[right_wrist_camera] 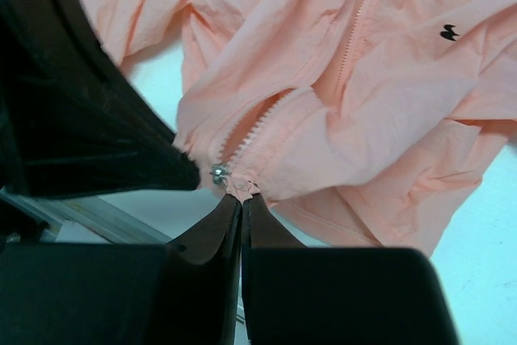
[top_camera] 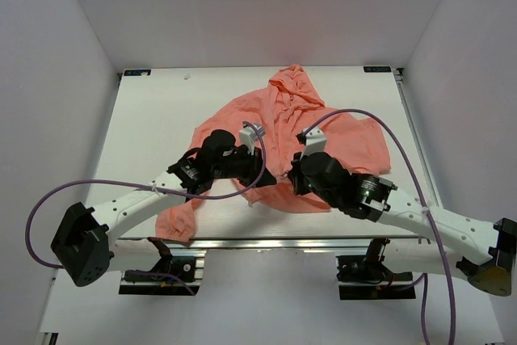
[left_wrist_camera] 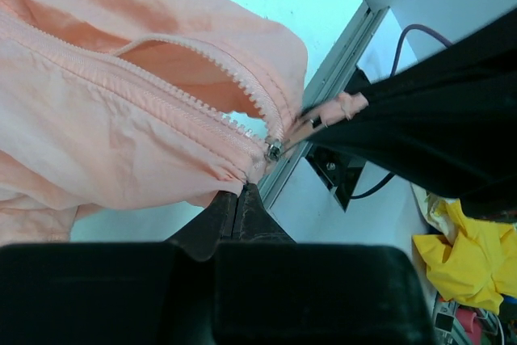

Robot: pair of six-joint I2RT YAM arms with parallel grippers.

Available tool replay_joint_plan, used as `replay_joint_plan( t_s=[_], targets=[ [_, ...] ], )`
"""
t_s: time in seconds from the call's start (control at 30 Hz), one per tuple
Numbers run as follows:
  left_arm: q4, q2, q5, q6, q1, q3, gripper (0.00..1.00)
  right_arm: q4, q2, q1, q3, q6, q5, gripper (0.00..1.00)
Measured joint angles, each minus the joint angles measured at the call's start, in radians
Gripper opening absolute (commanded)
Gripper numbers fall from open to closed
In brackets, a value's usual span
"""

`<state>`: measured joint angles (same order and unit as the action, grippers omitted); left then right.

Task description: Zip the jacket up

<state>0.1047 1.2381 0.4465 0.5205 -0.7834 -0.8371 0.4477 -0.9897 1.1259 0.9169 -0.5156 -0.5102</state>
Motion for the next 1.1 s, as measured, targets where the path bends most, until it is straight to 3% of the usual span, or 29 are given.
replay_joint_plan(
  t_s=[0.3, 0.57, 1.1],
  targets=[
    [0.068, 0.0, 0.017, -0.027, 0.0, -0.01, 0.0, 0.08, -0.177, -0.097, 0.095, -0.007, 0.024, 0.0],
    [0.116, 0.001, 0.033, -0.031, 0.001, -0.009, 0.0, 0.082, -0.222, -0.173, 0.155, 0.002, 0.069, 0.0],
    [0.383, -0.013, 0.062, -0.046, 0.001, 0.059, 0.0, 0.0, -0.324, -0.416, 0.193, 0.139, 0.087, 0.0]
  ],
)
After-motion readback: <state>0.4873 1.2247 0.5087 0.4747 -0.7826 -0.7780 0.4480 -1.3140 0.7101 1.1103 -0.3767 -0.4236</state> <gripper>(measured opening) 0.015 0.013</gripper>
